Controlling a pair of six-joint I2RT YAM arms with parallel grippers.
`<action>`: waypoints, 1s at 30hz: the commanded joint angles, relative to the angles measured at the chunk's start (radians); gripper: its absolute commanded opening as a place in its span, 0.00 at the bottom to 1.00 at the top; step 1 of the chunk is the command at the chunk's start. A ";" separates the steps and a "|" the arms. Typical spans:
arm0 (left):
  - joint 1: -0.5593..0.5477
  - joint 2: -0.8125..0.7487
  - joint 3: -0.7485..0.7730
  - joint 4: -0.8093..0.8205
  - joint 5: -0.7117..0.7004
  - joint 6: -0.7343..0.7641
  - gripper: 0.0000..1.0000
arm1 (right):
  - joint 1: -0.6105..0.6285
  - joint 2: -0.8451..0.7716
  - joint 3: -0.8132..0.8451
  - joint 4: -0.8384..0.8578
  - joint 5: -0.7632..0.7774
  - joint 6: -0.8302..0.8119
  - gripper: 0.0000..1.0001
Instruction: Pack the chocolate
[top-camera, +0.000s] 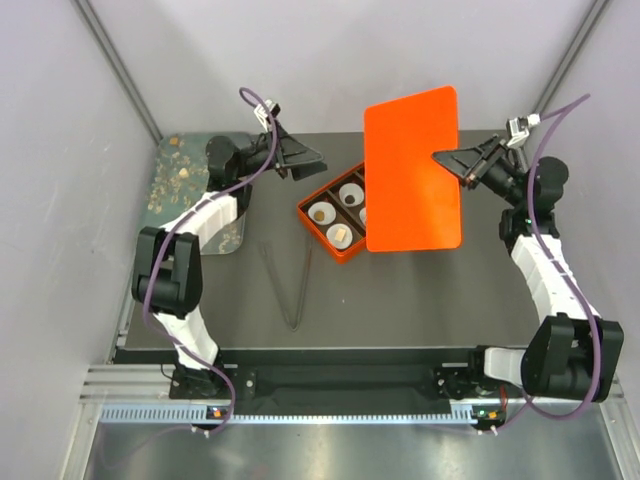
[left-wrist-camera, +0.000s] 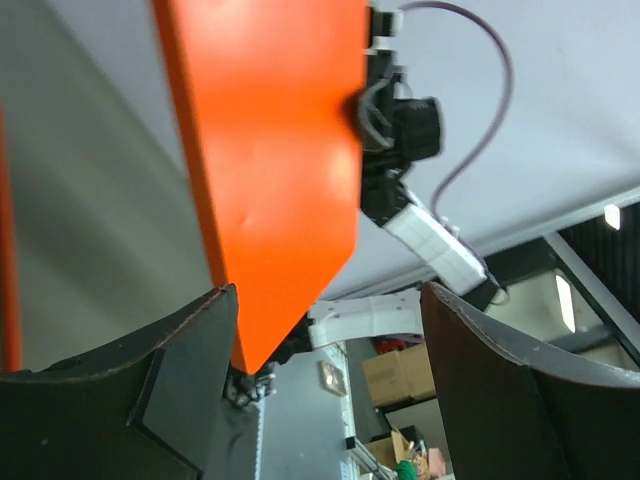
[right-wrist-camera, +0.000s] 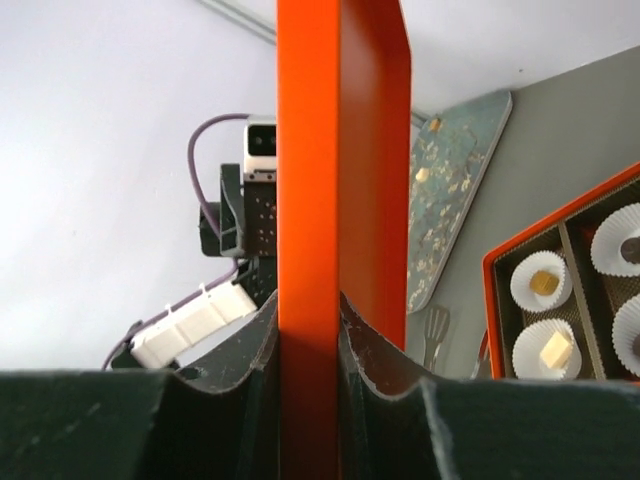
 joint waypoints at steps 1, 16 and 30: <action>0.032 -0.065 0.025 -0.373 -0.036 0.290 0.79 | 0.070 -0.004 -0.029 0.174 0.164 0.056 0.00; 0.053 -0.455 -0.197 -1.048 -0.560 0.707 0.81 | 0.475 0.270 -0.080 0.606 1.108 0.131 0.00; 0.001 -0.425 -0.421 -0.501 -0.495 0.413 0.87 | 0.589 0.483 -0.014 0.824 1.164 0.234 0.00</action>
